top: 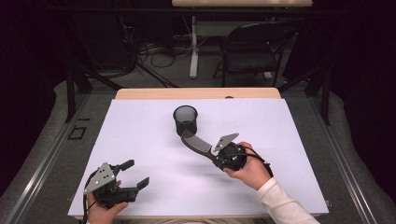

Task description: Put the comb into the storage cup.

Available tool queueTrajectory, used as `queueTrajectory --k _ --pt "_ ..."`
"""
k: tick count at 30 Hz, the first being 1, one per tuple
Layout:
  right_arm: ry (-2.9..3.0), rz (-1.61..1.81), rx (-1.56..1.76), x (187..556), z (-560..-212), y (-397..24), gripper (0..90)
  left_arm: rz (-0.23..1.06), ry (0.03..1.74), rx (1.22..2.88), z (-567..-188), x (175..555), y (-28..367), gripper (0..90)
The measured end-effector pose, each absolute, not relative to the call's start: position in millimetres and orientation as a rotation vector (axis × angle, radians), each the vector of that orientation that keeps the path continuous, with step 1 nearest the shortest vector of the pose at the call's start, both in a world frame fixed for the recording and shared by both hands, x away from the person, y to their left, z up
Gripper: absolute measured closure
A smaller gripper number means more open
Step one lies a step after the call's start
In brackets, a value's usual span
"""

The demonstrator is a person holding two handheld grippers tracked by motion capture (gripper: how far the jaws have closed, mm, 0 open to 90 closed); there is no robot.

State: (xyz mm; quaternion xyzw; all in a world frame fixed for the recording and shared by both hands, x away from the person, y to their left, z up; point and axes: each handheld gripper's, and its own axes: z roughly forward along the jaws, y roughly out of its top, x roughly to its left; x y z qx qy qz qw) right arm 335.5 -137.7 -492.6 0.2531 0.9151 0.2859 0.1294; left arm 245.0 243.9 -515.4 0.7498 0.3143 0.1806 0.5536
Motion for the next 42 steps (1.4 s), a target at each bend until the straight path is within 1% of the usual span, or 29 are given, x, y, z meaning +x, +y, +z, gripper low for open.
queueTrajectory --k 29,42 --pt "2.456 1.096 0.694 333.0 -480.9 -127.2 73.1 0.425 0.748 1.759 -515.5 245.5 245.3 15.0" --pt "2.329 1.146 0.675 322.9 -487.0 -129.2 73.0 0.417 0.766 1.758 -516.5 247.5 245.9 15.1"
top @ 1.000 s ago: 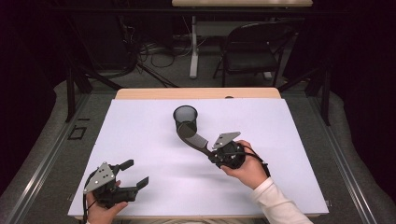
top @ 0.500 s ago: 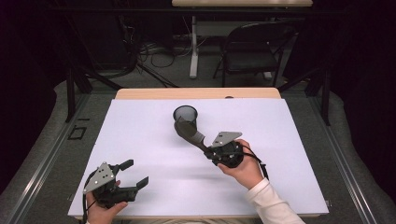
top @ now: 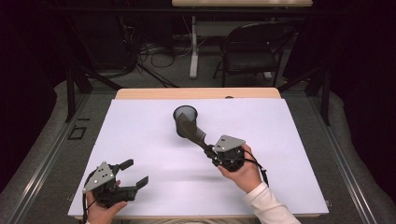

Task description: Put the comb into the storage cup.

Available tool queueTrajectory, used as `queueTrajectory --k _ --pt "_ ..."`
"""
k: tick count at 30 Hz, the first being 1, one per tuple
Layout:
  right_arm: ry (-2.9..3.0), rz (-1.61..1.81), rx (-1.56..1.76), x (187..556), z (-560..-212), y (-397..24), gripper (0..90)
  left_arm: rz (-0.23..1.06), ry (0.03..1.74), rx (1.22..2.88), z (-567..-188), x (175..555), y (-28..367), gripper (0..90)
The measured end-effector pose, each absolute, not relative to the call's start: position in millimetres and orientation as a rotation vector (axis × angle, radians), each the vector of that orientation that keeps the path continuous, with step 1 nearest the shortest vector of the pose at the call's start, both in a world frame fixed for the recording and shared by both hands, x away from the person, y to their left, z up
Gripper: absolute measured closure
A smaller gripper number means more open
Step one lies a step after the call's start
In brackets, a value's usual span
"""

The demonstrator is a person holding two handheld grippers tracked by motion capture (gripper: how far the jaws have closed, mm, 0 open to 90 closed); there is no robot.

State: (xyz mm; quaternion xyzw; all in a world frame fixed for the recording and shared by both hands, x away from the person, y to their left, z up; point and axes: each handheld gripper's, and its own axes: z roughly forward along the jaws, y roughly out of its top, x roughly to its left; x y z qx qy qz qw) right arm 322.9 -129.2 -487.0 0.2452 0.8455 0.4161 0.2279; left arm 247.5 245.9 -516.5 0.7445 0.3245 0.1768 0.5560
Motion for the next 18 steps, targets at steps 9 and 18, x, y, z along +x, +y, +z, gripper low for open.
queueTrajectory --k 9,18 --pt "2.249 1.171 0.662 314.0 -496.0 -130.0 73.1 0.408 0.778 1.744 -516.6 248.3 247.7 15.1" --pt "2.230 1.158 0.633 309.2 -499.5 -128.2 73.0 0.398 0.763 1.731 -515.0 248.0 248.7 15.1"
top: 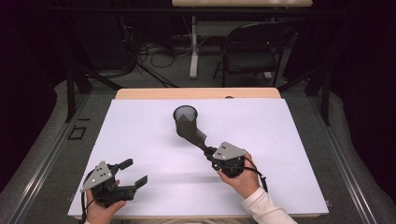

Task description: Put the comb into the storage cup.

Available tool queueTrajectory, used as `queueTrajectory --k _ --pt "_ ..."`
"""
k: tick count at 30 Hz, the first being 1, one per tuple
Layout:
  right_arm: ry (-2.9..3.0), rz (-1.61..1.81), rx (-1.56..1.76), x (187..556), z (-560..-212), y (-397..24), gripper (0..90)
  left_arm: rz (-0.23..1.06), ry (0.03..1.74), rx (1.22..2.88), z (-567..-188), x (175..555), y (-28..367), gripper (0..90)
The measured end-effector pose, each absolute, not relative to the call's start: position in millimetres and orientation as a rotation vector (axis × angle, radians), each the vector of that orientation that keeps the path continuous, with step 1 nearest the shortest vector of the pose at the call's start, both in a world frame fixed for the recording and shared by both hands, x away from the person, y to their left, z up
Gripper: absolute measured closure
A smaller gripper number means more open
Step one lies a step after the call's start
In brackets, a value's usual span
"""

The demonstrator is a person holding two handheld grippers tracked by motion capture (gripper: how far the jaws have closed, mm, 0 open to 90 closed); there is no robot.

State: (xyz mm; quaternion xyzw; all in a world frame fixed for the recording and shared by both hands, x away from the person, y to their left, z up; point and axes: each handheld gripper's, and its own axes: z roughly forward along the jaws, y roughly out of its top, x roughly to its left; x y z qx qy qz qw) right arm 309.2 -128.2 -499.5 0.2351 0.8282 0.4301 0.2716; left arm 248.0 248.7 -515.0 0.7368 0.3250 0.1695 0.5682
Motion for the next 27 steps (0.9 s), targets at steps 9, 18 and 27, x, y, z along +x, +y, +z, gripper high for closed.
queueTrajectory --k 9,18,27 --pt "2.213 1.126 0.601 305.7 -501.6 -124.1 73.0 0.365 0.786 1.709 -508.6 255.3 247.3 15.1" --pt "2.189 1.124 0.589 303.3 -500.1 -123.6 73.0 0.362 0.804 1.689 -493.7 264.7 239.9 16.1" --pt "2.177 1.129 0.583 302.0 -500.4 -122.8 73.0 0.370 0.791 1.682 -476.0 274.4 227.0 19.1"
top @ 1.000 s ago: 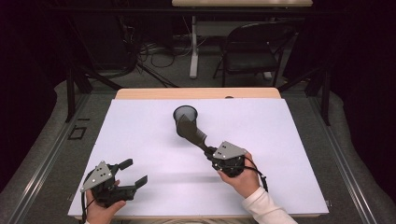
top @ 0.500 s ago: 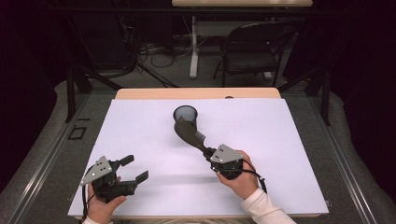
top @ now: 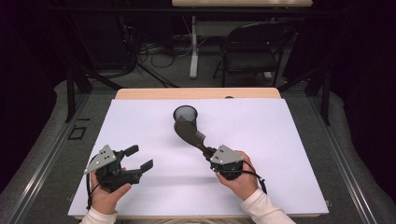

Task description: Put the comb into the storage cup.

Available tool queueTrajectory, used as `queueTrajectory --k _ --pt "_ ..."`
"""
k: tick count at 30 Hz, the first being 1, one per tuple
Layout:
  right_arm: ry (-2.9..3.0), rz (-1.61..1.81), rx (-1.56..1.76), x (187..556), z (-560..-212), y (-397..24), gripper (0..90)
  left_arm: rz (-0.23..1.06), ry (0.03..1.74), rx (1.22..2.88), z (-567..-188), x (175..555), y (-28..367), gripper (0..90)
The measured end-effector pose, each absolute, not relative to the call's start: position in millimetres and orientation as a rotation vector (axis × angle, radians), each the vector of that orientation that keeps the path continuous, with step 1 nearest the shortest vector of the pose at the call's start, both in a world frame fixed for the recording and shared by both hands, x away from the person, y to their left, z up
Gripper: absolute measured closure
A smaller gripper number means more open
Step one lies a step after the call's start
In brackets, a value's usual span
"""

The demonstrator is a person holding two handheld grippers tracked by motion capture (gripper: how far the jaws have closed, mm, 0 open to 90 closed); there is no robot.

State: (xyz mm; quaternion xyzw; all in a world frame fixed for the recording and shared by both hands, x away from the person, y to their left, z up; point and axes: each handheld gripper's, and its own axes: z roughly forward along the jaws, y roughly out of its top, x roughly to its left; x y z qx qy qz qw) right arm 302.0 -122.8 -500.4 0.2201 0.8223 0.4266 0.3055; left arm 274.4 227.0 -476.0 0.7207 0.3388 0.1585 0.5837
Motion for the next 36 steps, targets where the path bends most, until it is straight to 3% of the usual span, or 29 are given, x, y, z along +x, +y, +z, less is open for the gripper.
queueTrajectory --k 12,36 --pt "2.160 1.142 0.580 300.5 -499.8 -123.1 73.0 0.320 0.813 1.649 -456.5 289.6 211.8 28.6" --pt "2.133 1.152 0.567 298.5 -499.5 -122.7 73.0 0.184 0.876 1.554 -440.9 312.6 189.7 34.7"
